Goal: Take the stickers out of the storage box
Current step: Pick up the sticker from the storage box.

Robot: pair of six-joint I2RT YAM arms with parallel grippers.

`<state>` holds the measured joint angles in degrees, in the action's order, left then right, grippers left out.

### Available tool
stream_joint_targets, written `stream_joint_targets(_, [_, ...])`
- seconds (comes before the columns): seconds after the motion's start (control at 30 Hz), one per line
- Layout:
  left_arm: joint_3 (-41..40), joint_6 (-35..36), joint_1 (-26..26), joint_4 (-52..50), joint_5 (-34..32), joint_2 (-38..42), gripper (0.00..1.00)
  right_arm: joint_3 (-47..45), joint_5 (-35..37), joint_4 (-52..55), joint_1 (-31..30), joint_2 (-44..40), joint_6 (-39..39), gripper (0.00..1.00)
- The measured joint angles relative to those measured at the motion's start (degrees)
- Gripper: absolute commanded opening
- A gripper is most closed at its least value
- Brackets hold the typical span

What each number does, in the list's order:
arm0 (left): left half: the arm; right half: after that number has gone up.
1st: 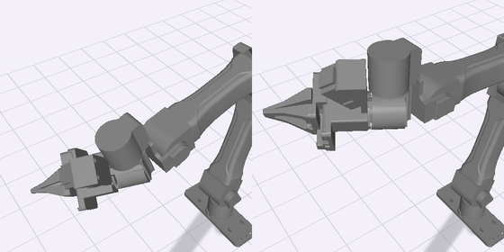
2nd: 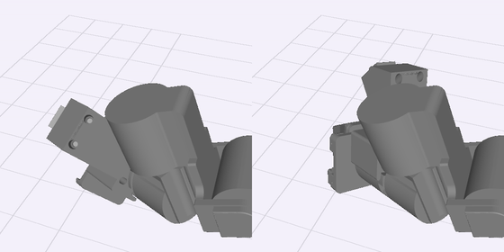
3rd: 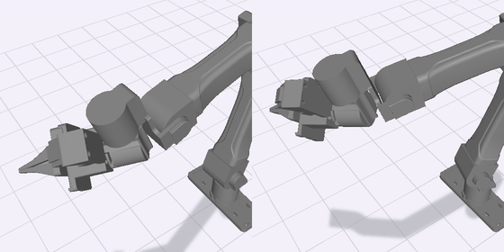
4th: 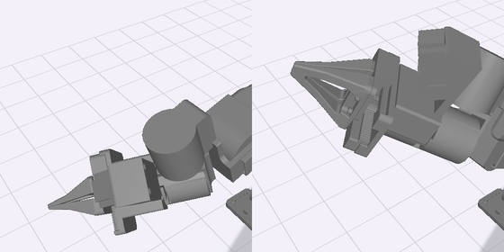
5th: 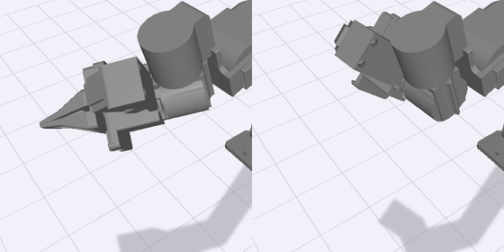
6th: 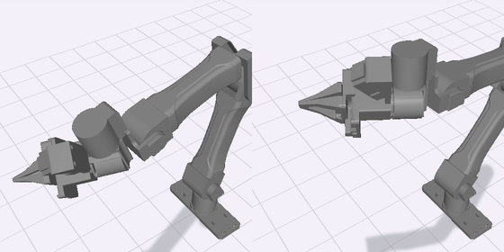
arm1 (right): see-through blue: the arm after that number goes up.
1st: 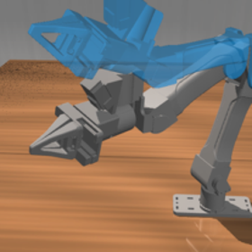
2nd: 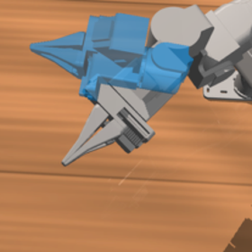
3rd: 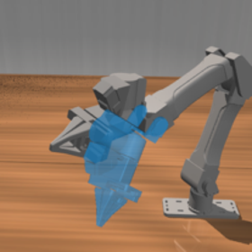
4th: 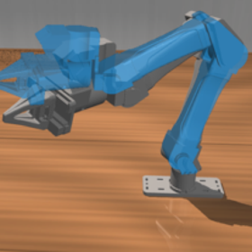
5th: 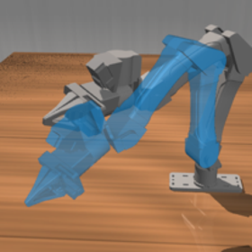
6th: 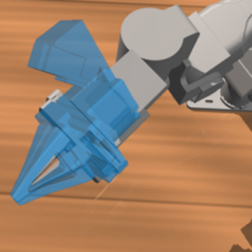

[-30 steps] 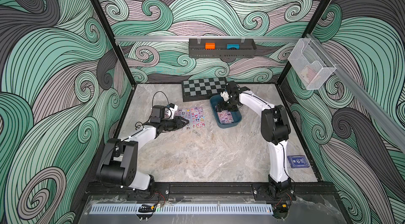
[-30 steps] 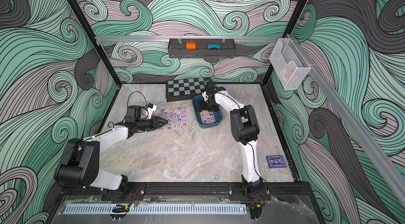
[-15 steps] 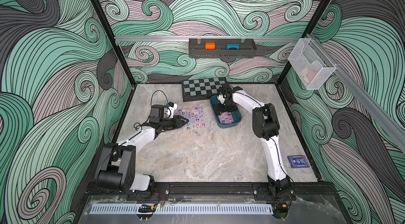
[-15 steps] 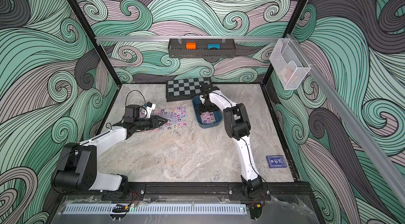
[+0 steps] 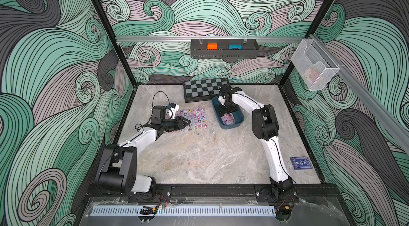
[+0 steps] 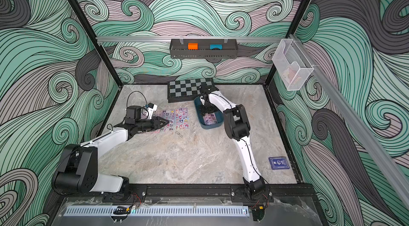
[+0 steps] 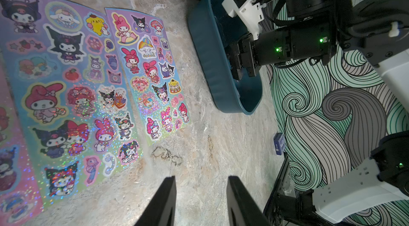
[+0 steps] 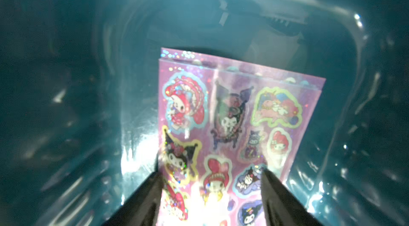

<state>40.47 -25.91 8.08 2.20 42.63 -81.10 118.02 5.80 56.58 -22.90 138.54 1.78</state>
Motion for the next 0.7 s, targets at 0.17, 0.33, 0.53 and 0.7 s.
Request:
stream_joint_targets(0.17, [0.0,0.0,0.1,0.0,0.0,0.0,0.42,0.0,-0.2,0.1,0.5,0.0,0.0,0.50])
stream_joint_targets(0.33, [0.0,0.0,0.3,0.0,0.0,0.0,0.42,0.0,-0.3,0.3,0.7,-0.4,0.1,0.41])
stream_joint_targets(0.53, [0.0,0.0,0.3,0.0,0.0,0.0,0.42,-0.8,-0.7,1.0,0.8,-3.3,0.7,0.35])
stream_joint_targets(0.7, [0.0,0.0,0.4,0.0,0.2,0.0,0.42,-2.9,-1.7,1.1,0.8,-9.0,1.0,0.34])
